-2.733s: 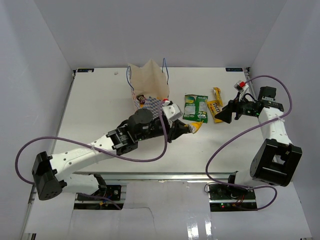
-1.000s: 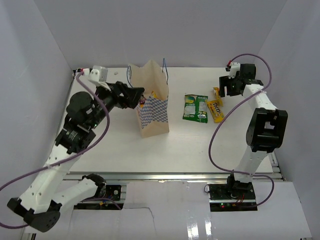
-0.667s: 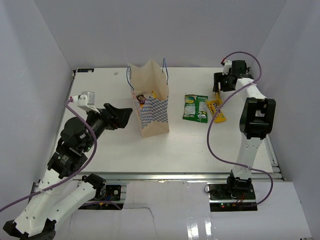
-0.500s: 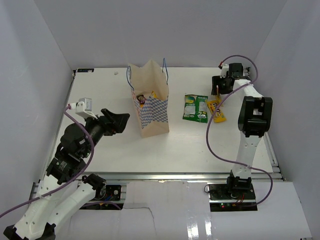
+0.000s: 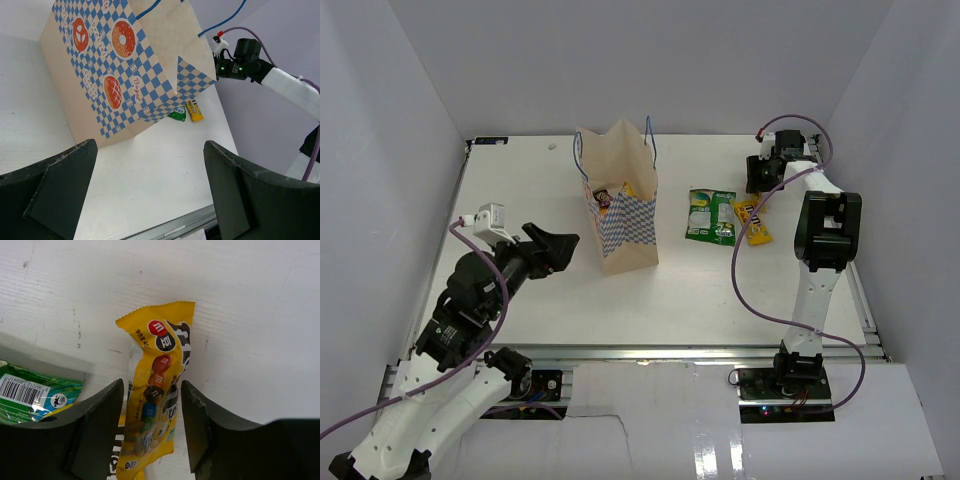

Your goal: Place the snacks into the paper bag

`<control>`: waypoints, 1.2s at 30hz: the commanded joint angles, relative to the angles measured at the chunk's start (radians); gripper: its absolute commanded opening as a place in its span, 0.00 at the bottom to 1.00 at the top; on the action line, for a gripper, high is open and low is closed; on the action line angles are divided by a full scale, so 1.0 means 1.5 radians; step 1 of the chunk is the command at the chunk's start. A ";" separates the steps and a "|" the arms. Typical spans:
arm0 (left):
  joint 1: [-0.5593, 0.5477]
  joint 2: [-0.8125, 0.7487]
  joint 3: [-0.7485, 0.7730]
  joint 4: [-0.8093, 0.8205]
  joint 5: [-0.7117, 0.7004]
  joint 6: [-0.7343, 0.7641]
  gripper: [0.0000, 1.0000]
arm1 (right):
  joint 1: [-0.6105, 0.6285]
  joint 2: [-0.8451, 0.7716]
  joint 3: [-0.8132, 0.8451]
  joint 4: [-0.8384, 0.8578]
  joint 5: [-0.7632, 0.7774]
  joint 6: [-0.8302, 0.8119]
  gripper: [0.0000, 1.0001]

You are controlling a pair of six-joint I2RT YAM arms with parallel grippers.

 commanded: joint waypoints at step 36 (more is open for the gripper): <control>-0.001 -0.049 -0.099 0.050 0.015 -0.044 0.98 | 0.061 -0.409 -0.117 0.028 -0.479 -0.141 0.08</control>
